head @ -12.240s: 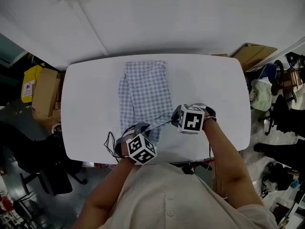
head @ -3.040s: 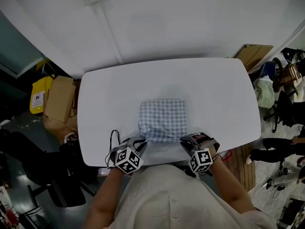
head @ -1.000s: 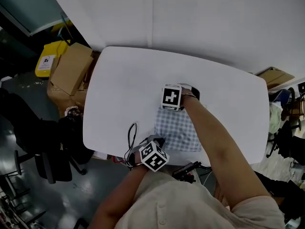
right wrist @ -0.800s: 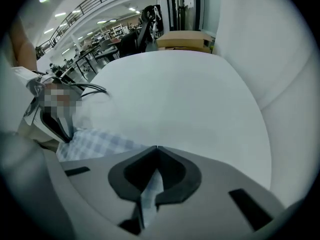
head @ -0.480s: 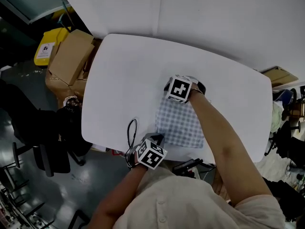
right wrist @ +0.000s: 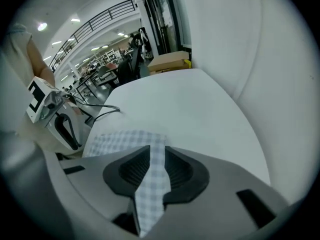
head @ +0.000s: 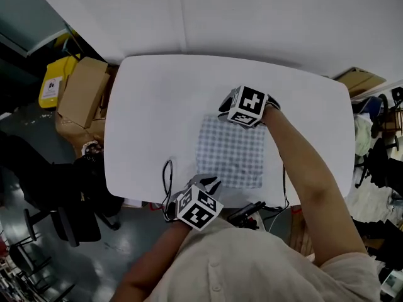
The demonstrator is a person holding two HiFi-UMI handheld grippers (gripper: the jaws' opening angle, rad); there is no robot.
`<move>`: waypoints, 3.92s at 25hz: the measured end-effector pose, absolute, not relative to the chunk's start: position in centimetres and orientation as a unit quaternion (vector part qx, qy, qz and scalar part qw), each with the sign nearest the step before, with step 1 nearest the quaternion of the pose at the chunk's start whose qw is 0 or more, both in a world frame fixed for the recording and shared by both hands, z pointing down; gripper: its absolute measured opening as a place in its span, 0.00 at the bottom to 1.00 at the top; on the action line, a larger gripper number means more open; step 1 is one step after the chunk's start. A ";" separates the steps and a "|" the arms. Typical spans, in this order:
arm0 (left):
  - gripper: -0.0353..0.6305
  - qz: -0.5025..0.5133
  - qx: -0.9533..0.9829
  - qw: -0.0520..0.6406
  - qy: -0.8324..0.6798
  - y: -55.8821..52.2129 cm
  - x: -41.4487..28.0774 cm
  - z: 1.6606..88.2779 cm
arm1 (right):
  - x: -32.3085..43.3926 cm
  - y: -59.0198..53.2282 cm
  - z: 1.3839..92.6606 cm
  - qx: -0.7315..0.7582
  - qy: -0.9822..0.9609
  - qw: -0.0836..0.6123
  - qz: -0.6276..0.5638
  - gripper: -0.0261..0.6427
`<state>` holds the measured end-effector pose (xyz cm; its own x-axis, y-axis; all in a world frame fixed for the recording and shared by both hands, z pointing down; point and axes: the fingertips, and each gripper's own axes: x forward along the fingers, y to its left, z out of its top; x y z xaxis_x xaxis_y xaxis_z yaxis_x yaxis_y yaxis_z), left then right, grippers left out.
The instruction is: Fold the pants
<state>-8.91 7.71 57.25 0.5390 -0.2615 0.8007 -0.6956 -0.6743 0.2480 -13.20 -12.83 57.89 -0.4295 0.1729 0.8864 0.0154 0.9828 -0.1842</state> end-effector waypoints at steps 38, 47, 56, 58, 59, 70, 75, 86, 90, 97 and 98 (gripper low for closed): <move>0.22 0.439 0.860 0.219 -0.143 10.1 -0.2 58.9 | -4.5 -13.6 60.4 -0.073 -0.794 0.587 0.138 0.27; 0.22 0.487 0.839 0.212 -0.119 9.7 2.9 62.6 | -1.6 -12.5 63.9 -0.076 -0.782 0.599 0.155 0.23; 0.22 0.511 0.828 0.202 -0.113 10.0 3.1 64.0 | -1.4 -13.2 64.6 -0.088 -0.771 0.618 0.128 0.09; 0.22 0.506 0.828 0.211 -0.117 10.0 3.2 64.2 | -1.3 -13.2 64.7 -0.079 -0.773 0.614 0.139 0.10; 0.22 0.502 0.829 0.218 -0.118 10.0 3.3 64.1 | -1.2 -13.3 64.8 -0.071 -0.776 0.608 0.150 0.12; 0.25 0.419 0.848 0.280 -0.163 10.2 1.7 59.9 | 0.6 -12.5 58.6 0.057 -0.865 0.464 0.185 0.27; 0.25 0.352 0.861 0.304 -0.204 8.9 0.1 56.6 | 1.4 -7.9 56.1 0.107 -0.888 0.404 0.192 0.25; 0.13 0.286 0.852 0.253 -0.359 2.9 -8.7 52.8 | 2.7 2.1 51.8 0.227 -0.905 0.245 0.262 0.09; 0.12 0.271 0.855 0.253 -0.362 3.7 -10.0 52.2 | 1.3 4.2 50.7 0.235 -0.910 0.228 0.254 0.08; 0.10 0.278 0.864 0.239 -0.345 5.8 -11.5 52.2 | 0.6 5.5 50.2 0.262 -0.906 0.223 0.246 0.06; 0.10 0.277 0.864 0.239 -0.346 6.0 -11.8 52.2 | 0.7 5.8 50.3 0.268 -0.905 0.224 0.245 0.06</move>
